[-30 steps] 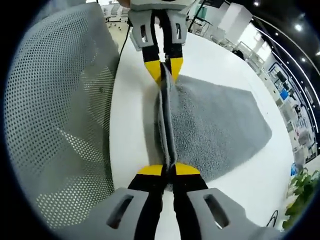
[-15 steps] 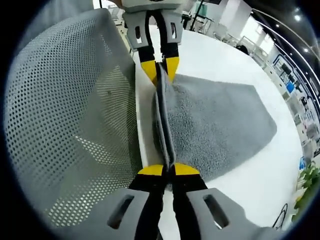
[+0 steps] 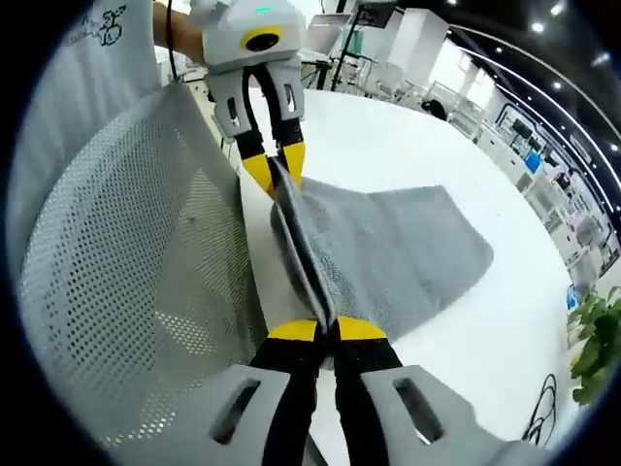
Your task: Fold the towel on the table until its edges align and the towel forms a compact rectangular stack.
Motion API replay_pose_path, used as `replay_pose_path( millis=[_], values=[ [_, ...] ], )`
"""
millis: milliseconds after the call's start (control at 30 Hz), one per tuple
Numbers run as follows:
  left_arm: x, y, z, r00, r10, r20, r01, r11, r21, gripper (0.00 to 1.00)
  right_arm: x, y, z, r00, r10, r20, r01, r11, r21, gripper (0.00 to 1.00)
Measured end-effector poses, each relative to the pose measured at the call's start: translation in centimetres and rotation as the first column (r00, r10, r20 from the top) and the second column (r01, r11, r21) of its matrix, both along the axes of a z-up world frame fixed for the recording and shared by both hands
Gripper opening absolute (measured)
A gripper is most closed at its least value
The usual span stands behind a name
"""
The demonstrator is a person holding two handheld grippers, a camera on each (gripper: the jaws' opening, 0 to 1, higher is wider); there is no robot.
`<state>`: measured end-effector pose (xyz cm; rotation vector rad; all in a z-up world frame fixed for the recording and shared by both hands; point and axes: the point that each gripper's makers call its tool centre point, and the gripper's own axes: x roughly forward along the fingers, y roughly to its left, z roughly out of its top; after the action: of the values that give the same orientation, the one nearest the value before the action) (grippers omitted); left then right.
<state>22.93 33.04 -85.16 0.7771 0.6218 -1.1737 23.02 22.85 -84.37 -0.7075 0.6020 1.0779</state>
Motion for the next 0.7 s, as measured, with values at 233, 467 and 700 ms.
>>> replay_pose_path(
  millis=[233,467,700],
  values=[
    [0.3,0.3,2.5,0.999,0.05,0.017,-0.048,0.997,-0.057,0.09,0.3,0.3,2.6,0.999,-0.031,0.032,0.029,0.998,0.056,0.01],
    [0.8,0.4,4.3,0.997,0.061,0.044,-0.057,0.995,-0.077,0.09,0.8,0.6,4.3,0.998,-0.018,0.058,0.014,0.998,0.068,0.02],
    [0.9,0.4,6.0,0.995,0.072,0.07,-0.064,0.992,-0.111,0.09,1.1,0.5,6.5,0.997,-0.029,0.073,0.022,0.995,0.1,0.02]
  ],
)
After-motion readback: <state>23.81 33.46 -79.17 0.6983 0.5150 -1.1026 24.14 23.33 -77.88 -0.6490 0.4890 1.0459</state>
